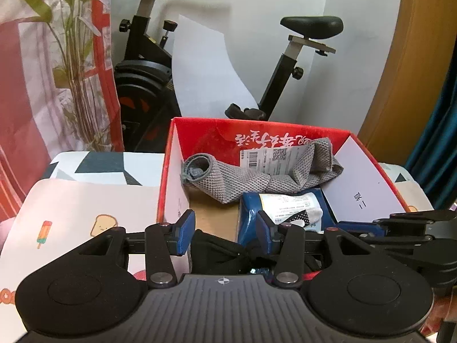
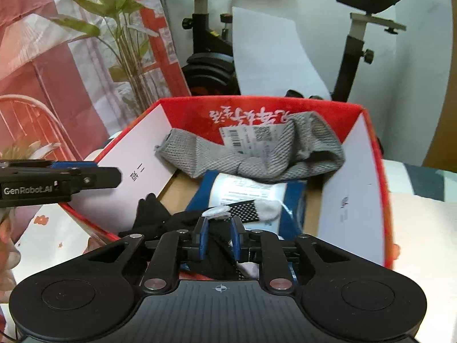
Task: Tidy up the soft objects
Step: 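Lower the glove into the box and open the left tool, then move the left tool to the green knit pouch beside the mask packet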
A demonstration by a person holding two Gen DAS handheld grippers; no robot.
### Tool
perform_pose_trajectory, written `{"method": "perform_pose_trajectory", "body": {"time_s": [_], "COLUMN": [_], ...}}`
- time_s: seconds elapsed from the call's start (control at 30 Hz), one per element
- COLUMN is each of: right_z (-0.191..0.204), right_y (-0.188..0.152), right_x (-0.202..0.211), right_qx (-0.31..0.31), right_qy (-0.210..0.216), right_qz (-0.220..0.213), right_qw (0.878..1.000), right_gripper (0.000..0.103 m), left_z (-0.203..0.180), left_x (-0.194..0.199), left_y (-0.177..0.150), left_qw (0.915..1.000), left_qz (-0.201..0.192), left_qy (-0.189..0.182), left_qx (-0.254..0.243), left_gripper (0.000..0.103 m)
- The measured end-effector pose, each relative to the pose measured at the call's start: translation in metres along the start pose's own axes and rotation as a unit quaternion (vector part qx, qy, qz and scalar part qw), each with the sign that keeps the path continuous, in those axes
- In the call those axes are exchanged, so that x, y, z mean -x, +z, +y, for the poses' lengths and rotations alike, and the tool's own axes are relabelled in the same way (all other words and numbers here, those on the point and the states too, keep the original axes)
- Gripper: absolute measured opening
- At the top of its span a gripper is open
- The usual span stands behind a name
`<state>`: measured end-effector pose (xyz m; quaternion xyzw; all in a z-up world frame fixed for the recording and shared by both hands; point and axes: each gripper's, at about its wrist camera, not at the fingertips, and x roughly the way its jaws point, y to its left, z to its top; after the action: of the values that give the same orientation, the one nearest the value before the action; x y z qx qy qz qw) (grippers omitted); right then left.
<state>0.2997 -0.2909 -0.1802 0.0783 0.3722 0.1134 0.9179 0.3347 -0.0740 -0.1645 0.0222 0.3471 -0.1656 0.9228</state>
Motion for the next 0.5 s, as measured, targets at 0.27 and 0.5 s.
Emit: {"method": "perform_pose_trajectory", "body": {"time_s": [0.27, 0.5], "right_z": [0.009, 0.028], "right_y": [-0.011, -0.024], "right_x": [0.033, 0.066], "right_qx": [0.013, 0.033], "right_qy": [-0.010, -0.002], "right_qz": [-0.021, -0.045], "right_qw": [1.000, 0.998], "right_gripper": [0.018, 0.018], "left_z": [0.006, 0.006], "left_x": [0.027, 0.059], "left_y": [-0.013, -0.034], "left_qw": [0.9998, 0.9997], "left_qz": [-0.016, -0.024], "left_qy": [0.008, 0.004], "left_qx": [0.011, 0.009], "left_gripper": [0.048, 0.048]}}
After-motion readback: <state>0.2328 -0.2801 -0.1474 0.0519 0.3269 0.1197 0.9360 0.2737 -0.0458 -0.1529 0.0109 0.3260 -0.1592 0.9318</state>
